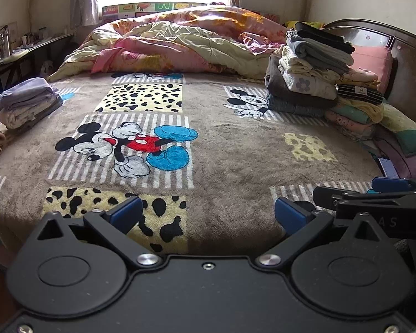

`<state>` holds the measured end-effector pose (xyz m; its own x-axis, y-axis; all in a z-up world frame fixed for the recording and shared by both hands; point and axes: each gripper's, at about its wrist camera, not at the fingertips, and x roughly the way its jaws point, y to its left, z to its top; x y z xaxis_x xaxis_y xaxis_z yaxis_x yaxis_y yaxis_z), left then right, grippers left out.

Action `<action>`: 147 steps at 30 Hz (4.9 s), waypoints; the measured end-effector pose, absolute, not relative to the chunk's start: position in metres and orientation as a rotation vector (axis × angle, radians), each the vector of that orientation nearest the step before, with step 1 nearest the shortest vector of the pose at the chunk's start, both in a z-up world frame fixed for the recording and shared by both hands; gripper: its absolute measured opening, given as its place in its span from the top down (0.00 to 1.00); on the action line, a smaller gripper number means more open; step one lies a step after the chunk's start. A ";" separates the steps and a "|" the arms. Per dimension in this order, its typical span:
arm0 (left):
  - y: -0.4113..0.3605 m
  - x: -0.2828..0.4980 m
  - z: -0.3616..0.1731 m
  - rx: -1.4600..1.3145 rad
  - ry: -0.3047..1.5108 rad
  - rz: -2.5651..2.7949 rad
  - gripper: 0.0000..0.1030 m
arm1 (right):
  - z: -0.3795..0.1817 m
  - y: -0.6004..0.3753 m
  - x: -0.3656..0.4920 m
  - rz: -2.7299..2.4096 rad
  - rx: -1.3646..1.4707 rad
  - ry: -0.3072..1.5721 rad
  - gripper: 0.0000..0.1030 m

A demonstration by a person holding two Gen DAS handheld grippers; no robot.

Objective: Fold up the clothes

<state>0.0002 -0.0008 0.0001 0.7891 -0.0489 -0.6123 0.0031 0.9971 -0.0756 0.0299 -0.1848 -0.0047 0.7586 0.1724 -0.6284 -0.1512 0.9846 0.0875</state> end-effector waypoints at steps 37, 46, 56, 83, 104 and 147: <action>0.004 0.011 -0.006 -0.092 0.658 -0.046 0.01 | -0.006 -0.180 0.040 0.186 0.004 0.664 0.00; 0.004 0.020 -0.006 -0.082 0.653 -0.051 0.01 | -0.009 -0.185 0.048 0.191 0.020 0.673 0.00; 0.003 0.041 -0.010 -0.088 0.659 -0.034 0.01 | -0.014 -0.183 0.071 0.209 0.015 0.685 0.00; -0.058 0.182 0.011 -0.005 0.583 -0.094 0.01 | -0.016 -0.262 0.201 0.205 0.141 0.622 0.00; -0.201 0.369 0.057 0.164 0.388 -0.362 0.03 | -0.055 -0.453 0.321 0.027 0.507 0.448 0.00; -0.238 0.432 0.175 0.180 0.176 -0.359 1.00 | -0.092 -0.512 0.323 0.083 0.696 0.333 0.00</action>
<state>0.4315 -0.2380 0.1754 0.9215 -0.3317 -0.2022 0.3629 0.9208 0.1431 0.3230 -0.5121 -0.0924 0.9440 0.1849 -0.2732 0.0353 0.7668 0.6410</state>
